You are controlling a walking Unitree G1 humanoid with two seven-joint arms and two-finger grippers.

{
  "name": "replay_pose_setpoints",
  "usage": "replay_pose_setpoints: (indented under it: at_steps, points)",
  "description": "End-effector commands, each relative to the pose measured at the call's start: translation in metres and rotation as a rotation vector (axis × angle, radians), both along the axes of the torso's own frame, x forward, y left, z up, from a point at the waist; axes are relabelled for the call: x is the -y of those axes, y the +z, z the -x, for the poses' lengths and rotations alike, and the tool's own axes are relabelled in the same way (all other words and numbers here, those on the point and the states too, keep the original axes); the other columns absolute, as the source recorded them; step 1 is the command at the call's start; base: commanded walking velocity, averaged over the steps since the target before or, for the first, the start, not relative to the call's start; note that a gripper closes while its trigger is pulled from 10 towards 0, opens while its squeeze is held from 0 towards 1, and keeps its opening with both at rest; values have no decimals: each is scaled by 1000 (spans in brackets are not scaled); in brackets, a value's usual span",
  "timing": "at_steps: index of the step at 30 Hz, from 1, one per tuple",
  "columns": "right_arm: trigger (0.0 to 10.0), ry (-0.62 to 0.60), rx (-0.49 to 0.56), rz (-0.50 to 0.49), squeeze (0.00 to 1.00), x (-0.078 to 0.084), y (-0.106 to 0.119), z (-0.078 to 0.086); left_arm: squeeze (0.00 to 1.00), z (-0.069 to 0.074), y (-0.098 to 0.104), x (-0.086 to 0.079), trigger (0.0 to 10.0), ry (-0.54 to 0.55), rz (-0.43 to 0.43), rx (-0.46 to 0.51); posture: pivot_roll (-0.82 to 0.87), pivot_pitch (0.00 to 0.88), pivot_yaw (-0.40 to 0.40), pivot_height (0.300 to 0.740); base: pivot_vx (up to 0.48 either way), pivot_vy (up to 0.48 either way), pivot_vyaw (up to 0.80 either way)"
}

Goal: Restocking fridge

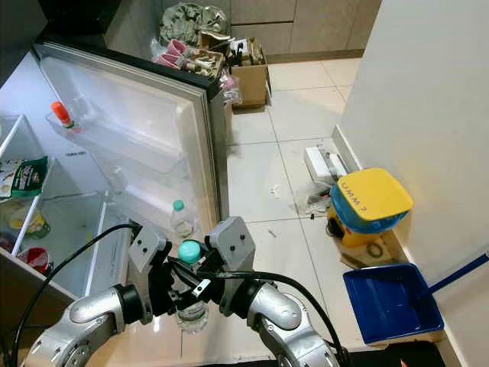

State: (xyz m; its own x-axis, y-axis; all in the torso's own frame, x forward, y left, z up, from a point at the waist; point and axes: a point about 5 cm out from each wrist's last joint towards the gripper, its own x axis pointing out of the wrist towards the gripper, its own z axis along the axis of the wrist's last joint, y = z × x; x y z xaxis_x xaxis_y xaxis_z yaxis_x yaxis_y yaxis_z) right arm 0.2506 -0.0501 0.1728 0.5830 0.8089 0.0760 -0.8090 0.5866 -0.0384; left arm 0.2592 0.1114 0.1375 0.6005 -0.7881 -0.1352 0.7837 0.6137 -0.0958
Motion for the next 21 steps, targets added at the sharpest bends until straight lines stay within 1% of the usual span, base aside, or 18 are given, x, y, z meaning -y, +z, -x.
replay_pose_setpoints:
  at_steps: [1, 3, 4, 12, 13, 14, 16, 17, 18, 19, 20, 21]
  points:
    - [10000, 24, -5, -13, 0, -3, 1, 6, 0, 1, -5, -1, 0, 13, 9, -23, -144, 275, 53, 707, 0, 0, 0]
    - [10000, 24, -5, -13, 0, -3, 1, 6, 0, 1, -5, -1, 0, 13, 9, -23, -144, 275, 53, 707, 0, 0, 0]
    - [10000, 18, -7, -7, 0, -2, 0, 5, 0, 0, -5, -2, 10000, 24, 0, -21, -142, 277, 53, 707, 0, 0, 0]
    - [10000, -30, -3, 31, 0, 4, -6, 1, 0, 0, -4, -2, 10000, 31, -2, -14, -141, 279, 53, 707, 0, 0, 0]
    - [10000, -40, -11, 36, 431, 6, -9, 0, 0, 0, -4, -2, 10000, 31, -1, -13, -142, 279, 54, 707, 0, 0, 0]
    - [10000, -42, -13, 37, 1000, 6, -9, -1, 0, 0, -4, -2, 10000, 31, -1, -13, -142, 279, 54, 707, 0, 0, 0]
    - [10000, -59, -6, 56, 1000, 8, -11, -1, 0, 0, -4, -1, 10000, 32, -1, -13, -142, 279, 54, 707, 0, 0, 0]
    - [10000, -72, -6, 65, 243, 9, -13, -2, 0, 0, -4, -1, 10000, 34, -1, -12, -142, 279, 54, 707, 0, 0, 0]
    - [10000, -81, -7, 70, 0, 10, -14, -2, 0, 0, -4, -2, 10000, 37, -1, -12, -142, 279, 54, 707, 0, 0, 0]
    - [10000, -81, -7, 70, 0, 10, -14, -2, 0, 0, -4, -2, 10000, 37, -1, -12, -142, 279, 54, 707, 0, 0, 0]
    - [10000, -125, 2, 98, 0, 15, -18, -5, 0, 0, -4, -2, 10000, 42, -2, -12, -143, 279, 53, 707, 0, 0, 0]
    - [10000, -125, 2, 98, 0, 15, -18, -5, 0, 0, -4, -2, 10000, 42, -2, -12, -143, 279, 53, 707, 0, 0, 0]
